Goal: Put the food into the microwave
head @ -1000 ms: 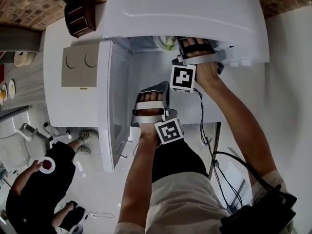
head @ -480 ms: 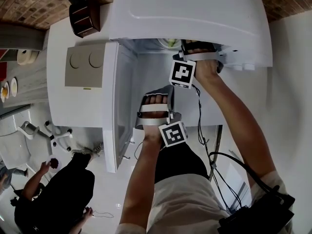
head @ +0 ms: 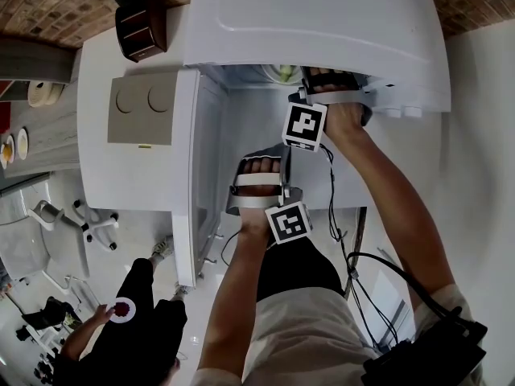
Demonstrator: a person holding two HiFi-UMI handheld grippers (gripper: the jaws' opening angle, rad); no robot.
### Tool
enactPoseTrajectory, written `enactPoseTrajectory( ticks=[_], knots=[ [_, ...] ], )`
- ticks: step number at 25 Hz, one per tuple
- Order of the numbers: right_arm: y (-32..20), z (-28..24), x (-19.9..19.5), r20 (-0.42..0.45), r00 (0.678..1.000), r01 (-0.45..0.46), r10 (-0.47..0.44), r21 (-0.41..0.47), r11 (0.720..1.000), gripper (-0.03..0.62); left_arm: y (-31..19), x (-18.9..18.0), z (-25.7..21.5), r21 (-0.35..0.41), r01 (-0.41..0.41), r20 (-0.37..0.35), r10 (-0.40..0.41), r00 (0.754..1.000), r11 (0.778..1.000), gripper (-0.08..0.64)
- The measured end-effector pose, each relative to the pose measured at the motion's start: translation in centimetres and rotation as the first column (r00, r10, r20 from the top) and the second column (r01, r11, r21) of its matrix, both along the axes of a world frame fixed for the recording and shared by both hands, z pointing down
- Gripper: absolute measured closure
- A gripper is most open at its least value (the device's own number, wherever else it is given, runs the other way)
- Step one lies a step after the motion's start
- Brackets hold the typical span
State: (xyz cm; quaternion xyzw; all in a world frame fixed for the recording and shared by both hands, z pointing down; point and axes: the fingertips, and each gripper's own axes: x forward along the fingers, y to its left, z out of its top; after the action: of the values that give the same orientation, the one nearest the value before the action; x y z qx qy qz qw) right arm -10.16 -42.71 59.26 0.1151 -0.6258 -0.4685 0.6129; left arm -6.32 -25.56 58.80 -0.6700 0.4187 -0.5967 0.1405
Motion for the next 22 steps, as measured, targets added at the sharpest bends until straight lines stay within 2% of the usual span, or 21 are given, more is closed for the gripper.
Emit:
enactPoseTrajectory(
  ticks=[4,12,14,19,22],
  knots=[
    [0.9,-0.3,0.2,0.011,0.998,-0.054,0.055,-0.110,0.992,0.428,0.0,0.0,0.2,-0.005,-0.007,0.004,0.007,1.000,1.000,0.555],
    [0.3,-0.5,0.8,0.046,0.996,-0.069,0.072,-0.054,0.996,0.417,0.3,0.2,0.2,-0.013,-0.011,-0.002,0.011,1.000,1.000,0.555],
    [0.4,-0.6,0.8,0.055,0.996,-0.068,0.072,-0.062,0.996,0.417,0.5,0.2,0.4,-0.021,-0.012,-0.001,0.012,1.000,1.000,0.555],
    [0.8,-1.1,0.4,0.145,0.984,-0.088,0.102,-0.103,0.991,0.417,1.0,0.4,0.5,-0.026,-0.019,0.007,0.019,1.000,0.999,0.555],
    [0.8,-0.7,1.4,0.108,0.987,-0.106,0.117,-0.098,0.989,0.417,0.9,0.5,0.2,-0.015,-0.013,0.001,0.013,1.000,1.000,0.555]
  ],
)
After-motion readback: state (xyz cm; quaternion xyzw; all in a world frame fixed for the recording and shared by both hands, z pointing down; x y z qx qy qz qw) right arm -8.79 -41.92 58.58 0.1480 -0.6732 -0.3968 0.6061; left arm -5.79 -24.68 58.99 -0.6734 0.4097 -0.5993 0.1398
